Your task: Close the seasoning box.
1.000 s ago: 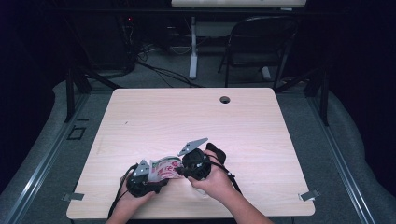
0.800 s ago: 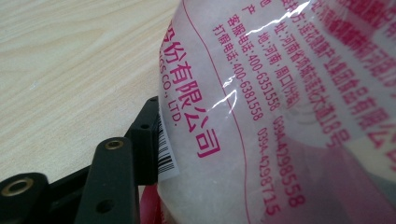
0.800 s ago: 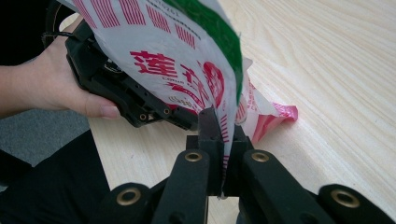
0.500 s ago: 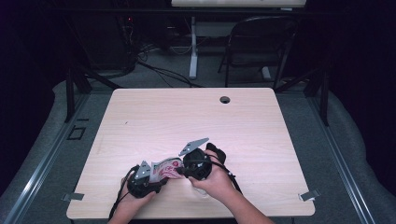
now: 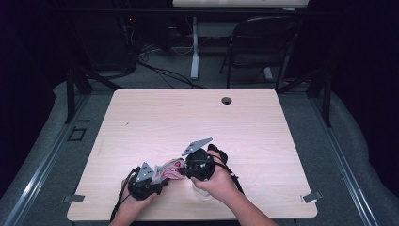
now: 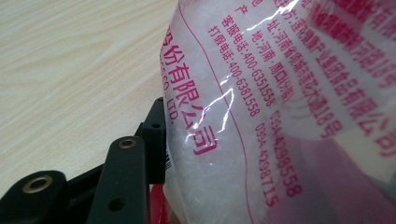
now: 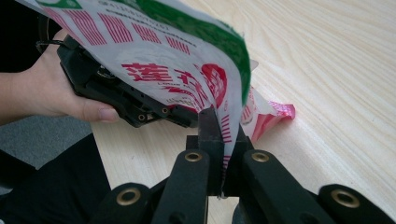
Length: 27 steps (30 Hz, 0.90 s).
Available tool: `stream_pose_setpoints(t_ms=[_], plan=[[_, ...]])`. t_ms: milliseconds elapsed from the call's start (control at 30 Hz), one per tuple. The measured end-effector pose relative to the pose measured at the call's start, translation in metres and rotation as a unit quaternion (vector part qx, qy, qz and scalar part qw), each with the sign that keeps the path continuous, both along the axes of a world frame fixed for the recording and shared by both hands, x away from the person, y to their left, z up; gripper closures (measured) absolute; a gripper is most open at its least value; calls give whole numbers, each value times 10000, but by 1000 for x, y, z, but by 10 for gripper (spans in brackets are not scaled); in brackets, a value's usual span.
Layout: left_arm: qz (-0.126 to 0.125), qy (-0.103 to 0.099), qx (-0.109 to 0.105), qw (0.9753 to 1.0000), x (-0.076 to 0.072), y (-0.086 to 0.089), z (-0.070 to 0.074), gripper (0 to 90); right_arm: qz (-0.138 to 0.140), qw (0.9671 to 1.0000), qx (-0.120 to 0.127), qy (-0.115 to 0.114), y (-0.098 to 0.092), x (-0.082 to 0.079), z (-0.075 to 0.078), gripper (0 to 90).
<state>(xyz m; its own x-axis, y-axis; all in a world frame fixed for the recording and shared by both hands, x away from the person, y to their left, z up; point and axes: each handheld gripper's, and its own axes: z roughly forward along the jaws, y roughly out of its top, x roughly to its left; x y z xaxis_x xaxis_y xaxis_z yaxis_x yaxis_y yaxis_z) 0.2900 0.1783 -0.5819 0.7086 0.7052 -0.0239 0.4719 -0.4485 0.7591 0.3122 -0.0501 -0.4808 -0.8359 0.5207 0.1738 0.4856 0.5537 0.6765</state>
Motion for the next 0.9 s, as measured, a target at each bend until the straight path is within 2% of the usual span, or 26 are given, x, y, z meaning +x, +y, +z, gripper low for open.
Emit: stream_pose_setpoints(t_ms=[267, 500, 533, 667, 900], plan=[[91, -177, 197, 9996, -2, -1, 6, 555, -31, 9999, 126, 35, -3, 1, 2, 884], [156, -292, 305, 9990, -3, 0, 9, 558, -42, 9997, 215, -73, -9, -4, 8, 780], [161, -325, 351, 9987, -3, -1, 9, 558, -73, 9995, 307, -74, -11, -5, 10, 766], [155, -369, 386, 9985, -4, -1, 11, 560, -83, 9994, 312, -134, -16, -8, 14, 756], [221, -566, 501, 9969, -6, -2, 16, 561, -115, 9987, 475, -154, -26, -12, 20, 736]])
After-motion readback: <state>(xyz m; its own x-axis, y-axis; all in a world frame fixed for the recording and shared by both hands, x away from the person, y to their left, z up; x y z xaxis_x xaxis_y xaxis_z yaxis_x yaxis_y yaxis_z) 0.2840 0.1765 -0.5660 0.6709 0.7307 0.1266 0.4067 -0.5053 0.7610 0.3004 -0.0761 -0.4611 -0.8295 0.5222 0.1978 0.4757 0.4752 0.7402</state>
